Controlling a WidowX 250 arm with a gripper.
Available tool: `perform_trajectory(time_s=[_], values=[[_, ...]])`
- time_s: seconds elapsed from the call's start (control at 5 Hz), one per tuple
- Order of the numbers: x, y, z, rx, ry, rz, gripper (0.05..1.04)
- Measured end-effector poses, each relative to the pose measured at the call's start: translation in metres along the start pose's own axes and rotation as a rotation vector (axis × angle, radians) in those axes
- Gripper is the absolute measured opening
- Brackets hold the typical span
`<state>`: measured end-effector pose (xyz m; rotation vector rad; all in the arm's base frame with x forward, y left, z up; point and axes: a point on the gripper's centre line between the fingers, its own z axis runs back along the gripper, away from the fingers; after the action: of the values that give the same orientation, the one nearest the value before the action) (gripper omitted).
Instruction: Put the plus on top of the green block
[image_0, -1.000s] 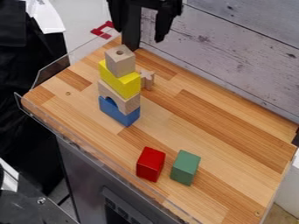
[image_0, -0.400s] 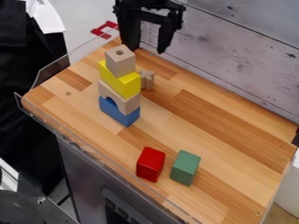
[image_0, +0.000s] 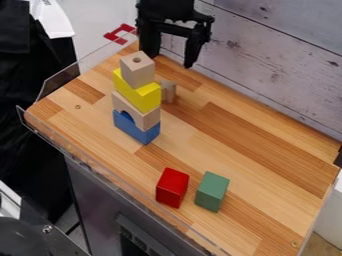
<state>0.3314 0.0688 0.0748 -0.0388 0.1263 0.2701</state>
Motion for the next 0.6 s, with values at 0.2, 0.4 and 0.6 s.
perform_trajectory(time_s=[0.2,0.4,0.6], values=[[0.005,0.005,-0.016,0.002,0.050,0.016,0.999],[0.005,0.012,-0.027,0.002,0.084,0.039,0.999],[0.006,0.014,-0.035,0.003,0.102,0.043,0.999]])
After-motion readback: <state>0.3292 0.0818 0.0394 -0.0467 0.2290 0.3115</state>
